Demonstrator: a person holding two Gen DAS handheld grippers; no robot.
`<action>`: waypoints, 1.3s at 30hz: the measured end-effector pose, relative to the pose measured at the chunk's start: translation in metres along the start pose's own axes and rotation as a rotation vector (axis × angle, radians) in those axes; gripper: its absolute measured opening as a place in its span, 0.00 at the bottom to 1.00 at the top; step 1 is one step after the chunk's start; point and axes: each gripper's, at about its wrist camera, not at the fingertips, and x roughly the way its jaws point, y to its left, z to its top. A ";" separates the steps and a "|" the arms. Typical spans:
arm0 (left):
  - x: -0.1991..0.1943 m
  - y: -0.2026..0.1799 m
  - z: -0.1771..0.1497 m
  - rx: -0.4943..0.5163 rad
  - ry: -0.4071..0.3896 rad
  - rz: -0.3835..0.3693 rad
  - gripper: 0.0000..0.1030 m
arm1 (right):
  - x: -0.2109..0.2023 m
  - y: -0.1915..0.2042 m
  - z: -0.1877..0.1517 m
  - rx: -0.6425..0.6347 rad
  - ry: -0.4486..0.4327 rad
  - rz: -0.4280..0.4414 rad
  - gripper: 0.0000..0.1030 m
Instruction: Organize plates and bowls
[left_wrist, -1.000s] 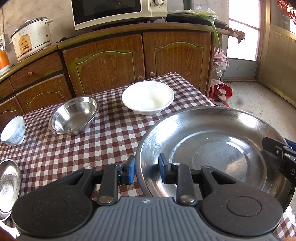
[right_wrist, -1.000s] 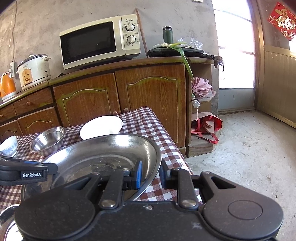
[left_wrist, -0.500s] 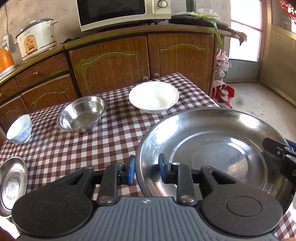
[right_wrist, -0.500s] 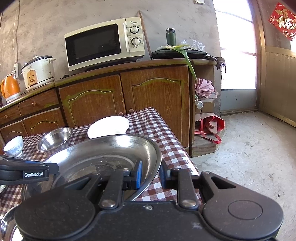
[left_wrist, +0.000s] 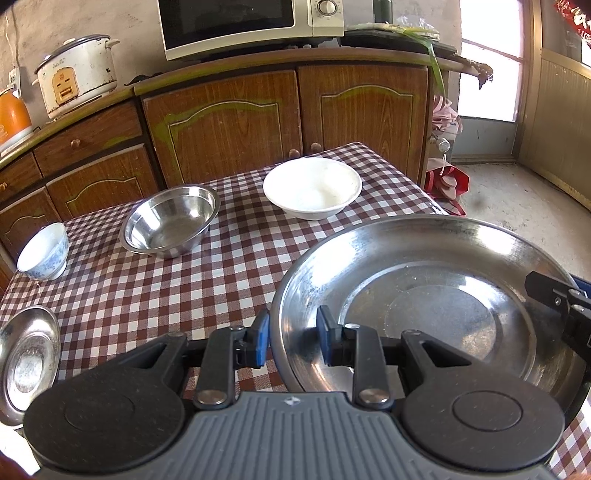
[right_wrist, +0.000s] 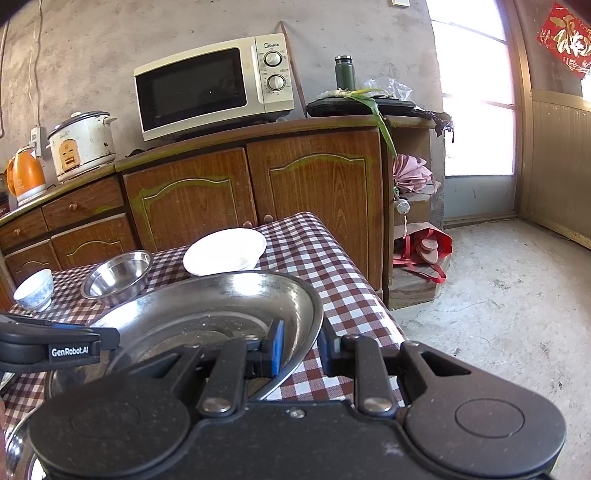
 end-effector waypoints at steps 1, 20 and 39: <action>-0.001 0.001 -0.001 0.001 0.000 0.001 0.28 | 0.000 0.000 0.000 0.000 0.001 0.001 0.26; -0.011 0.011 -0.012 -0.020 0.003 0.004 0.28 | -0.012 0.015 -0.005 -0.015 -0.001 0.019 0.26; -0.023 0.027 -0.024 -0.019 0.005 0.027 0.29 | -0.023 0.035 -0.009 -0.034 -0.001 0.051 0.26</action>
